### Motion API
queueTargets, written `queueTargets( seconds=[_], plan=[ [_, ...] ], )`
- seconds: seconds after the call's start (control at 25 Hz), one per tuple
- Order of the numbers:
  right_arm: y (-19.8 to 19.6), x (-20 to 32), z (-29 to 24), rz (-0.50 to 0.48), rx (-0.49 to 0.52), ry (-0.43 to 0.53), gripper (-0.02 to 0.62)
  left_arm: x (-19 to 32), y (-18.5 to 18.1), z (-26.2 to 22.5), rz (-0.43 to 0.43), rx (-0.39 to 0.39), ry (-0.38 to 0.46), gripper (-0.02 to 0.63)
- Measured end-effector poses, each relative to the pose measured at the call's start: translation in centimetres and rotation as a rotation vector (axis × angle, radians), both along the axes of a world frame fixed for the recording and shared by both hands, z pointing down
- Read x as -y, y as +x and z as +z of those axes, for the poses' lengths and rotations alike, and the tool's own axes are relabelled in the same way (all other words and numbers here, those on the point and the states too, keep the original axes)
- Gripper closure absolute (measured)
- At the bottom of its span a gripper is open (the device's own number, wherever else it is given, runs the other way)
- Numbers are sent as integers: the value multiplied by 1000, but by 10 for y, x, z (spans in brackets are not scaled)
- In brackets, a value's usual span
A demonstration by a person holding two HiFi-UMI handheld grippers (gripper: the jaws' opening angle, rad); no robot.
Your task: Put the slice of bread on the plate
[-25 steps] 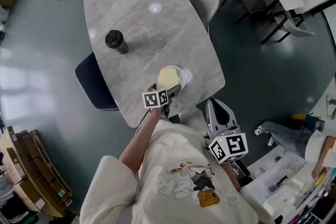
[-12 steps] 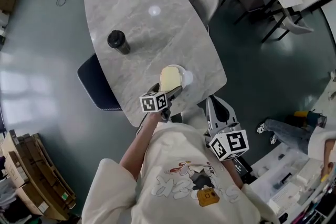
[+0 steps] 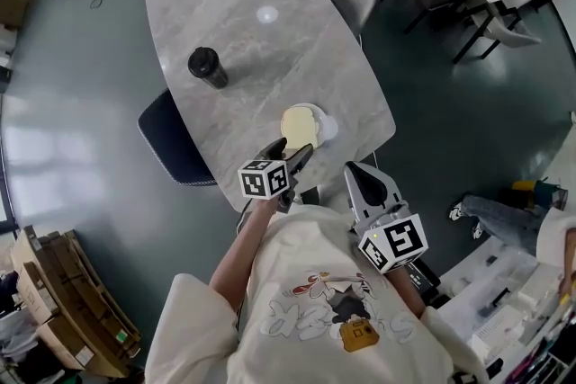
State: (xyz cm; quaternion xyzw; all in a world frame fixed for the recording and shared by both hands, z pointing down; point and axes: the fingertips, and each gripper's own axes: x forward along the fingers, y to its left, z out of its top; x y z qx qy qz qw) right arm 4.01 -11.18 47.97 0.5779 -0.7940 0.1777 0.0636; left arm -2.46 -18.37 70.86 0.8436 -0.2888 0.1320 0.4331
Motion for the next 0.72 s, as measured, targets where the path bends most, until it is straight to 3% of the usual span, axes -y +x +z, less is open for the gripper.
queueTargets(
  seconds=[0.12,0.2,0.44,0.6,0.72],
  plan=[
    [-11,2,-2,-33,82,4,591,5,-12,-21,-67,-30,39,341],
    [-15,1,-6,-48,136,4,591,2,-19,-36,-97,-60,49,341],
    [-15,-2,-6,-30,80,20,591,-4,-34,-54,-182,-135,1,367],
    [-16,-6,-5,-24,61,26,591,-8,-45,-61,-228,-106,3,514],
    [-16,-8,-3,-15,84,18,591,-12,-52,-72,-250,-78,-1,563]
  ],
)
